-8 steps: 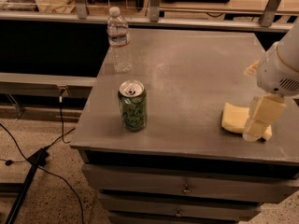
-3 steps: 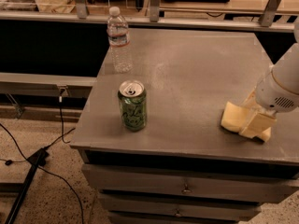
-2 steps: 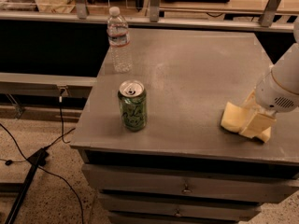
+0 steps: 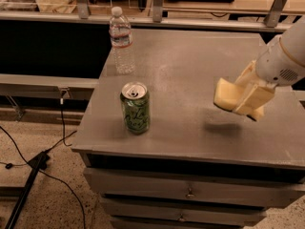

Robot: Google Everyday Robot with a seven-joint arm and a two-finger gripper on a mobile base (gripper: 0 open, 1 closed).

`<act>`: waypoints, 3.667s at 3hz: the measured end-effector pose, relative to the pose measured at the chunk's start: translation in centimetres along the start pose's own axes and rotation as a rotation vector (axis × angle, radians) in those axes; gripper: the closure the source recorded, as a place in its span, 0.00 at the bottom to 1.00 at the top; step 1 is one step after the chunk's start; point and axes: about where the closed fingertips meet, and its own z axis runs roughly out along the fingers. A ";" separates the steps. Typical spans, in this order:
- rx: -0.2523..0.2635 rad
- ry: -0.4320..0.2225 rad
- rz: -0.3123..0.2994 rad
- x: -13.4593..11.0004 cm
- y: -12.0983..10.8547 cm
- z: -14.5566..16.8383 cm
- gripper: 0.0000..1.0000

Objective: Move sponge near water bottle

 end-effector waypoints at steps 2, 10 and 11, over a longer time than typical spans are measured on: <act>0.095 -0.081 -0.172 -13.5 -5.1 -3.1 1.00; 0.029 -0.027 -0.058 -24.8 -10.9 11.3 0.85; 0.029 -0.029 -0.060 -24.8 -10.9 11.2 0.64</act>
Offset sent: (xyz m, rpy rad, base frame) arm 0.1125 0.1796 0.1279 0.0249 -0.2545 0.2188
